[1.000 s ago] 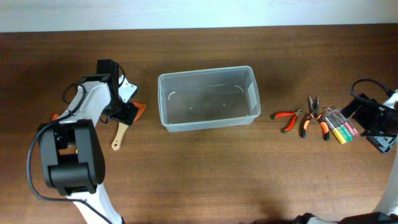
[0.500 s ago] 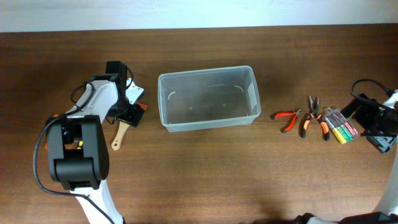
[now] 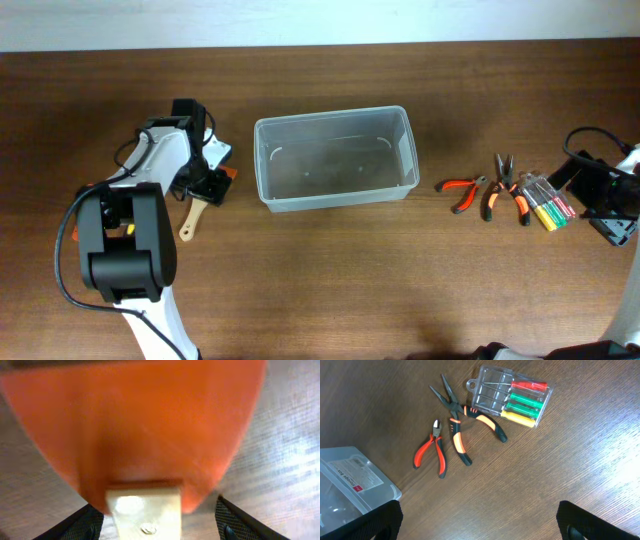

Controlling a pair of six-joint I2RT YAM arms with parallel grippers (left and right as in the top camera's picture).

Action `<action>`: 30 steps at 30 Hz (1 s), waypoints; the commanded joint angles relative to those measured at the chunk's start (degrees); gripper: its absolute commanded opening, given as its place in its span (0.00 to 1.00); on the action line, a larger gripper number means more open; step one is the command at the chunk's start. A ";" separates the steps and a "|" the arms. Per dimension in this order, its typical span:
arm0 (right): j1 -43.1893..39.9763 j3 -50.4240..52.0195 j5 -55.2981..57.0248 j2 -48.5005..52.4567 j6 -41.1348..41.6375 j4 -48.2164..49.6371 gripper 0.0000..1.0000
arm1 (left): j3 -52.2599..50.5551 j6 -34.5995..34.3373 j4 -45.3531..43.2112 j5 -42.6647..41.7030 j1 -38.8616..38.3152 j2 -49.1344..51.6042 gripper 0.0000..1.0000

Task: Pack container
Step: 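Move the left gripper to the orange scraper and grasp its wooden handle, then lift the scraper with the left gripper and drop it into the container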

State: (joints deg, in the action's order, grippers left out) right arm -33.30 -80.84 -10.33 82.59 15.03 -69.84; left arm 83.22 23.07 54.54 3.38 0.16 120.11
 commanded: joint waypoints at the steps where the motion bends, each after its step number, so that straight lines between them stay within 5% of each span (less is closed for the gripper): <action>1: -0.15 -1.11 1.25 0.42 0.48 0.17 0.99 | -1.49 3.63 1.16 2.05 0.04 3.85 0.73; 9: -0.15 -1.11 2.03 0.42 0.48 0.17 0.99 | -1.53 2.62 -0.39 1.99 0.79 3.87 0.72; 20: -0.15 -1.11 2.05 0.42 0.48 0.17 0.99 | -1.44 1.03 -3.32 2.03 1.49 3.96 0.03; 25: -0.15 -1.11 2.03 0.42 0.48 0.15 0.99 | 5.66 1.03 1.44 2.67 1.09 3.52 0.02; 30: -0.15 -1.11 2.01 0.42 0.50 0.17 0.99 | 26.73 2.43 11.26 4.24 -1.03 1.86 0.02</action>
State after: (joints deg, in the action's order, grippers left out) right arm -33.30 -80.86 -9.04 82.59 15.05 -69.84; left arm 98.63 24.27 64.29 6.50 0.60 124.27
